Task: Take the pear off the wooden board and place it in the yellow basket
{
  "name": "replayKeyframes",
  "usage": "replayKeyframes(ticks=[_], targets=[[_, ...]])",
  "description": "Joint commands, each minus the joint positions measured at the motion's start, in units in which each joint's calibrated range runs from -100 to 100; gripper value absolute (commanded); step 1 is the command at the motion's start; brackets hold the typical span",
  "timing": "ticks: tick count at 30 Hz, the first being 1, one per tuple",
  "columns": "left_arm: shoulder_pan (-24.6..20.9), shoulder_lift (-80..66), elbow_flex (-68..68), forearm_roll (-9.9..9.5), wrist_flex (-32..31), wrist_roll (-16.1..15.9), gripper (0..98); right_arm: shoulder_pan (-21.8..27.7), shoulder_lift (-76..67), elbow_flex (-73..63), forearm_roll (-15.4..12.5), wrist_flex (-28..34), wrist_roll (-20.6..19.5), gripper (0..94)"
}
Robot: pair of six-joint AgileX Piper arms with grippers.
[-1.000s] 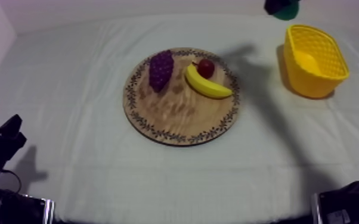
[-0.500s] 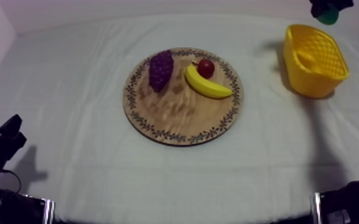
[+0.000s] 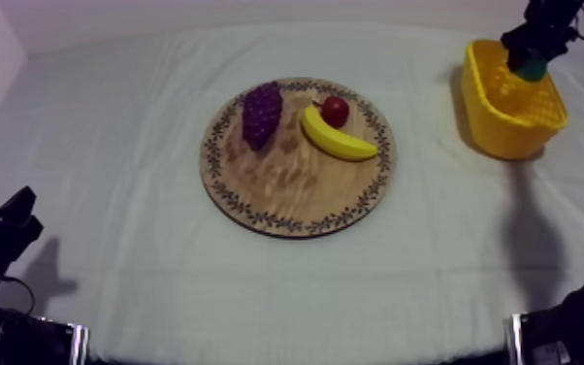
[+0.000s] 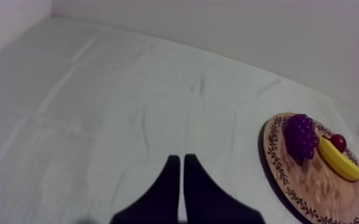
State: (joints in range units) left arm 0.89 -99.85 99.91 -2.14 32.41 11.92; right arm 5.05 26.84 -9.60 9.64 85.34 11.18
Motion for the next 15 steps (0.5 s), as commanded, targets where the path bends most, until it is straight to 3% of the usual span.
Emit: replayKeyframes(ticks=[1, 10, 15], targets=[[0.01, 0.02, -0.02, -0.03, 0.01, 0.02, 0.1, 0.08, 1.29, -0.17, -0.26, -0.04, 0.26, 62.6], [0.01, 0.02, -0.02, -0.03, 0.01, 0.02, 0.1, -0.31, 1.53, 1.74, -0.64, -1.52, 0.85, 72.7], [0.01, 0.02, -0.02, -0.03, 0.01, 0.02, 0.1, -0.75, -3.84, 3.21, -1.11, -1.99, 0.70, 59.6]])
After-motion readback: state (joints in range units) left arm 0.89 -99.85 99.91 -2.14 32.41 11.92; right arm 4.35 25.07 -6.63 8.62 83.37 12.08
